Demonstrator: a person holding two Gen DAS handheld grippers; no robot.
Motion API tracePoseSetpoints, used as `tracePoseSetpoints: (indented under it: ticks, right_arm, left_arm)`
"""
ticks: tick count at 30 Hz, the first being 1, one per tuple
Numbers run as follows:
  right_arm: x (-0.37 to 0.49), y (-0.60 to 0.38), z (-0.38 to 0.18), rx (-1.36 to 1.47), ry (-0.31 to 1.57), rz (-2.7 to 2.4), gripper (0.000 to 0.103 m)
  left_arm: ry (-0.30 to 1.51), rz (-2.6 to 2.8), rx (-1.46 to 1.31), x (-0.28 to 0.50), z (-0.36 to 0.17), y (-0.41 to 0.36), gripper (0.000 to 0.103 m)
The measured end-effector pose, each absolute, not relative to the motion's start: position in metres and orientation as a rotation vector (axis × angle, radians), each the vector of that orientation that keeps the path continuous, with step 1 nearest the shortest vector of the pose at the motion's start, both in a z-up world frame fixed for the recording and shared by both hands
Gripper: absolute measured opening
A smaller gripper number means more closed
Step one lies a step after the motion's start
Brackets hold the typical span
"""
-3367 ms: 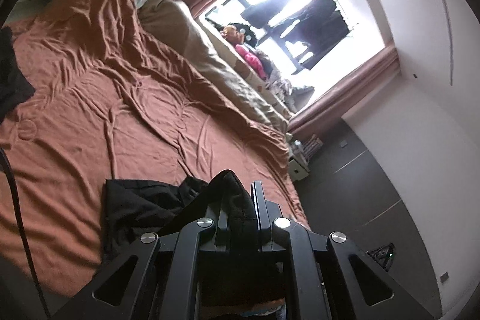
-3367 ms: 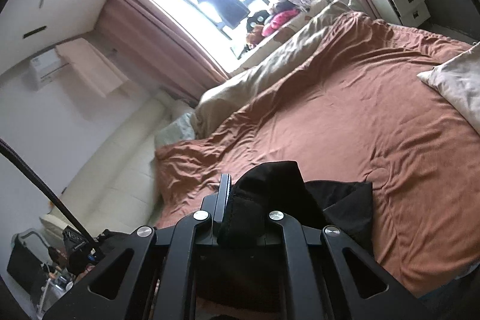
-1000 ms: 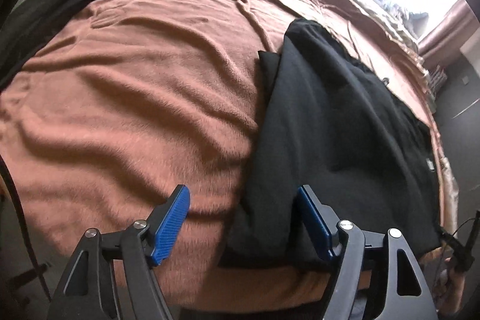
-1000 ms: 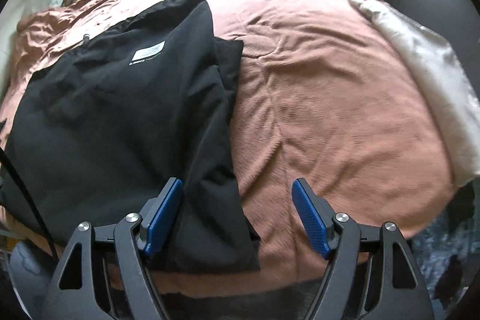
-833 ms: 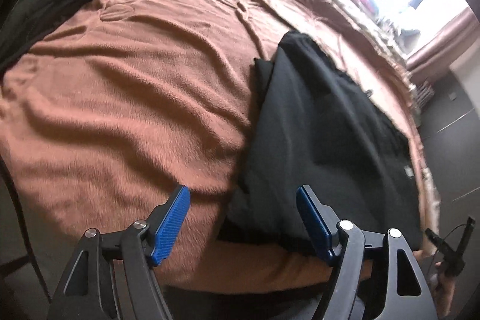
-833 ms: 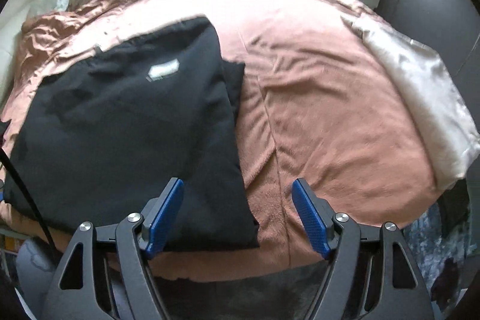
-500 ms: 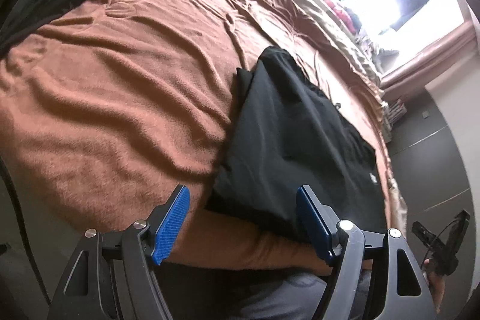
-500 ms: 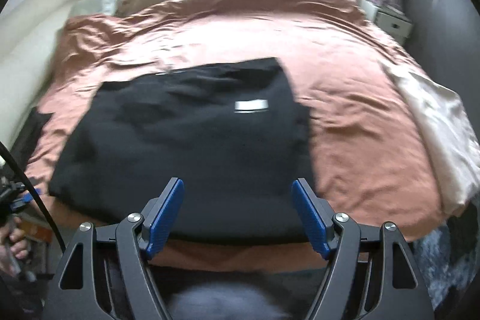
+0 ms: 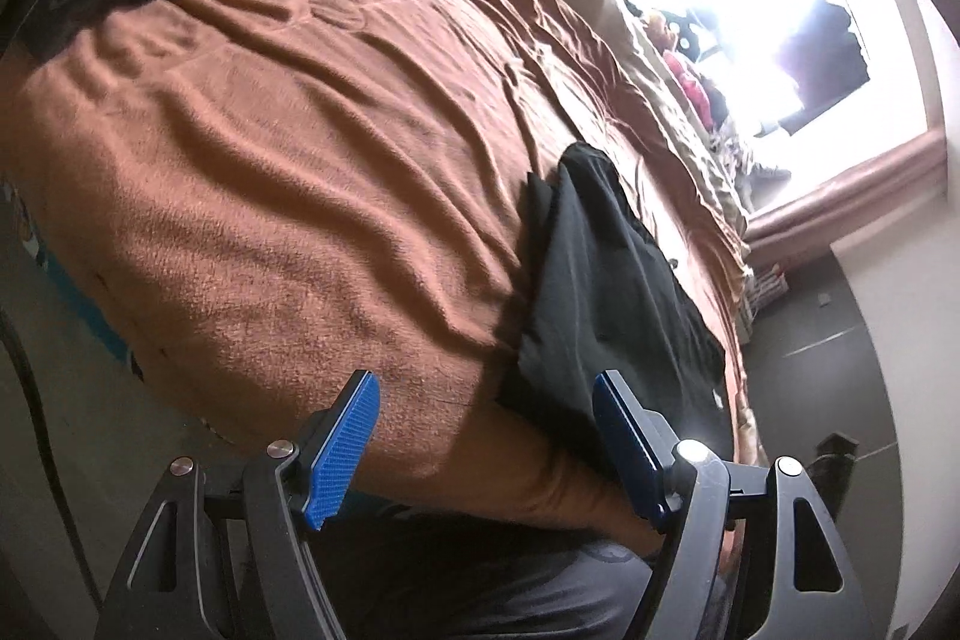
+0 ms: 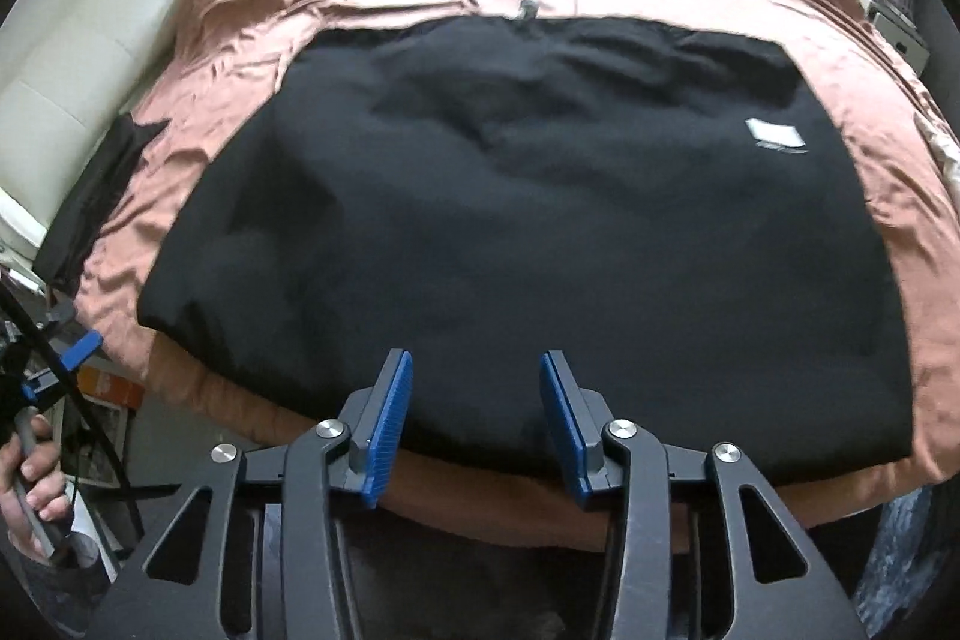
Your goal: Fold large clothes
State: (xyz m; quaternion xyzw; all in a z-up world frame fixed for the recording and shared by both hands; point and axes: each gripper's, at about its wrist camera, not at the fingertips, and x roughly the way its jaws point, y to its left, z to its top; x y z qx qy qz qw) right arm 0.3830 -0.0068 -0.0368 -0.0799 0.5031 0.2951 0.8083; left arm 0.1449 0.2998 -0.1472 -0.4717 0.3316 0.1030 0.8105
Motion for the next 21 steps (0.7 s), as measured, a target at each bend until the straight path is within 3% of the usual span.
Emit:
tracePoseSetpoints:
  ticks: [5,13,17,21]
  right_arm:
    - [0.407,0.016,-0.052,-0.183,1.103,0.614,0.026]
    - [0.462,0.047,-0.068,-0.154,1.117,0.548,0.018]
    - [0.490,0.058,-0.072,-0.149,1.120,0.550,0.011]
    - [0.520,0.071,-0.077,-0.142,1.126,0.547,0.008]
  left_arm:
    - [0.707,0.196,-1.045,0.154,-0.153,0.299,0.075]
    - [0.732,0.133,-1.130,0.188,-0.169,0.294,0.075]
    - [0.798,0.162,-1.153,0.203,-0.179,0.294,0.064]
    - [0.828,0.176,-1.178,0.215,-0.187,0.291,0.064]
